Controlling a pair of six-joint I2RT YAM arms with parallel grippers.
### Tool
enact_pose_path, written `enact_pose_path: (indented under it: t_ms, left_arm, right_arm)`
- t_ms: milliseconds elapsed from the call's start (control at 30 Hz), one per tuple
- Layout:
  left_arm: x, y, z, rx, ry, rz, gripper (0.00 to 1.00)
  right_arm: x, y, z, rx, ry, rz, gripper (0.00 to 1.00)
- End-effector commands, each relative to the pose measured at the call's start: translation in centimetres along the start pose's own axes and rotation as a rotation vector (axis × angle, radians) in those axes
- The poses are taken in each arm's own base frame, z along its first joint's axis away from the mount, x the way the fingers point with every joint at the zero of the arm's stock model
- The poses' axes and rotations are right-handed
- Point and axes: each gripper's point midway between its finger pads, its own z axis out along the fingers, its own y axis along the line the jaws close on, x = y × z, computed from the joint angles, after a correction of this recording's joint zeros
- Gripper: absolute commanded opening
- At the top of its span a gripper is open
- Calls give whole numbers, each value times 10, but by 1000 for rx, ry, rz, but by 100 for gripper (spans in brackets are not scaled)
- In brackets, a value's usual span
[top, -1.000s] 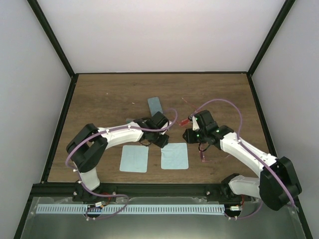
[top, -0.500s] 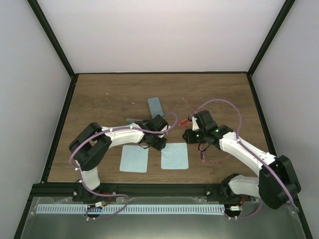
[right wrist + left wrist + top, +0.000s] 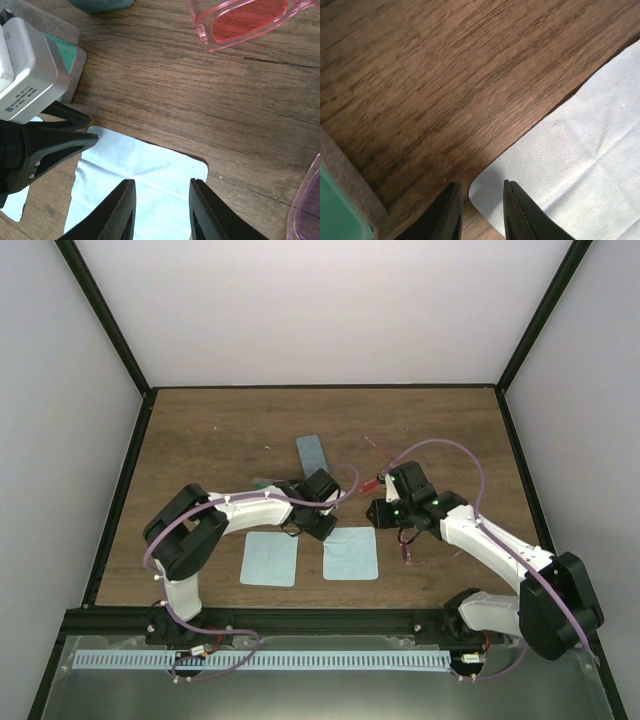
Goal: Organize the sunglasses
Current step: Place the sunglasses case at the center of the board, then fold the glasses cleaning cloth at the center of the board.
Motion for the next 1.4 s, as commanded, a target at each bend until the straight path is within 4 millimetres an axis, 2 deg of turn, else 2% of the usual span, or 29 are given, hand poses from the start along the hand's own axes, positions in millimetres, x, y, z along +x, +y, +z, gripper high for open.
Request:
enact_pose_path:
  t_ms: [0, 200, 267, 400, 633, 1000, 1167, 1367]
  left_arm:
    - [-3, -2, 6, 3, 16, 10, 23]
    - [5, -2, 7, 6, 31, 18, 20]
    - [8, 0, 7, 0, 32, 18, 12]
    - [13, 2, 6, -6, 33, 12, 4]
    - [9, -5, 3, 33, 1, -24, 4]
    - [3, -8, 0, 34, -14, -25, 4]
    - [3, -10, 1, 47, -15, -32, 4]
    - [5, -10, 1, 45, -12, -34, 4]
  right_arm:
    - [-12, 2, -6, 0, -35, -22, 31]
    - [-12, 1, -6, 5, -38, -27, 32]
    - [-11, 1, -5, 5, -37, -26, 32]
    - [-11, 1, -4, -1, -33, -27, 32]
    - [-4, 2, 2, -16, -3, -32, 34]
    - [12, -8, 30, 2, 88, -30, 36]
    - [25, -18, 46, 34, 140, -15, 36]
    - [26, -33, 55, 115, 168, 5, 36]
